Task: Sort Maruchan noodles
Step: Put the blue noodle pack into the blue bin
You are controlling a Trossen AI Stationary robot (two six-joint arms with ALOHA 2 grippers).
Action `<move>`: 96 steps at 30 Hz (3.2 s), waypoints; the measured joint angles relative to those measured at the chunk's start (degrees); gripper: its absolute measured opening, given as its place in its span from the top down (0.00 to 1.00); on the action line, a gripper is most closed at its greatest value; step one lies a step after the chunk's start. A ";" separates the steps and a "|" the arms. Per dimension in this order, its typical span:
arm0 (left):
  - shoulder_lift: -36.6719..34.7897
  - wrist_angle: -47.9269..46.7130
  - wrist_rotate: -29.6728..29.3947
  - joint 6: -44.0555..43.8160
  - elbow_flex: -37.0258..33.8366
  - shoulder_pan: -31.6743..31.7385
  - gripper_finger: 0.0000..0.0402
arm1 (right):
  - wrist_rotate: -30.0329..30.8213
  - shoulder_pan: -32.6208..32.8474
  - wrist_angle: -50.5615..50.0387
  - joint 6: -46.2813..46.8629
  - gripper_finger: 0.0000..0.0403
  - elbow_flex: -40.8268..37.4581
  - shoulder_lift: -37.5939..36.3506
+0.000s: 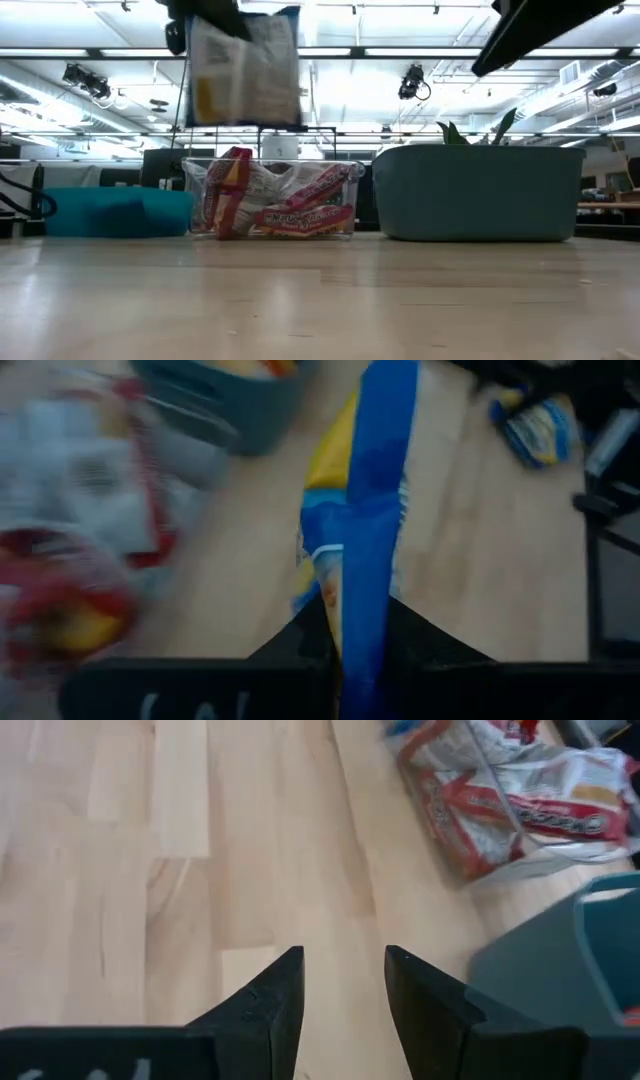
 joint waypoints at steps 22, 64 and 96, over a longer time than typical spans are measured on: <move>-9.80 -48.25 -18.01 -18.63 -0.01 15.97 0.89 | -0.43 -0.04 9.26 -3.07 0.64 -2.97 0.04; 3.46 -41.16 2.06 -2.70 -4.89 31.29 0.52 | -2.42 0.85 11.41 -4.88 0.64 -3.23 0.04; 2.66 -44.20 -1.32 -4.92 -7.26 32.27 0.61 | -2.69 0.96 11.35 -6.25 0.64 -3.23 0.04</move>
